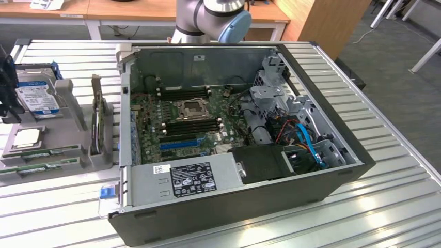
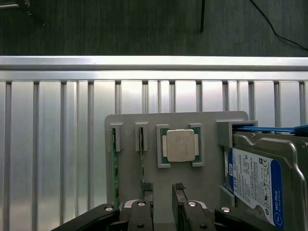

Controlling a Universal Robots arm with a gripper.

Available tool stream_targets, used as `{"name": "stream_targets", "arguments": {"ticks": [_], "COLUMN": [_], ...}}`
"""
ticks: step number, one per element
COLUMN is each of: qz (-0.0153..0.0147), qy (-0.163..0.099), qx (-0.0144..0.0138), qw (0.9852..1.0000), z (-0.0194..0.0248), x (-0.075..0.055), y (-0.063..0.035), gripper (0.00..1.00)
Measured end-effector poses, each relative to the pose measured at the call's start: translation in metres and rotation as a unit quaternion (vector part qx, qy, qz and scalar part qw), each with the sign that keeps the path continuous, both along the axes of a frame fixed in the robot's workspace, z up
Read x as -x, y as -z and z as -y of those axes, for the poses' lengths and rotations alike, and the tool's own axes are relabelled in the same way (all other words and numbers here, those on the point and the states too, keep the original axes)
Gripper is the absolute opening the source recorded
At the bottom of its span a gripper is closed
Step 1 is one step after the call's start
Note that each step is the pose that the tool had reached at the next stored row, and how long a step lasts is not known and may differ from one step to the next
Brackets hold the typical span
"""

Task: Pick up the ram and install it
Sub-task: 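Pick up the ram and move it above insertion slot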

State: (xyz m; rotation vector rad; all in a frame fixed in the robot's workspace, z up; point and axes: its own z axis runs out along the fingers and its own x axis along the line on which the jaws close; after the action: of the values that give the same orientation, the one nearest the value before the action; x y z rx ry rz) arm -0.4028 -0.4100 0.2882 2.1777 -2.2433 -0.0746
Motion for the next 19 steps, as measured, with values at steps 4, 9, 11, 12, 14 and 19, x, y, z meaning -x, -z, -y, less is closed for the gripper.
{"name": "stream_targets", "arguments": {"ticks": [4,9,11,12,14,19], "qz": [0.0000,0.0000,0.0000,0.0000,0.0000,0.0000], "qy": [0.000,0.000,0.000,0.000,0.000,0.000], "qx": [0.0000,0.0000,0.0000,0.0000,0.0000,0.0000], "qw": [1.0000,1.0000,1.0000,1.0000,1.0000,1.0000], "z": [0.0000,0.0000,0.0000,0.0000,0.0000,0.0000], "x": [0.000,0.000,0.000,0.000,0.000,0.000], "y": [0.0060,0.0136,0.0166,0.0181,0.0210,0.0281], "gripper": [0.30,0.30,0.30,0.30,0.30,0.30]}}
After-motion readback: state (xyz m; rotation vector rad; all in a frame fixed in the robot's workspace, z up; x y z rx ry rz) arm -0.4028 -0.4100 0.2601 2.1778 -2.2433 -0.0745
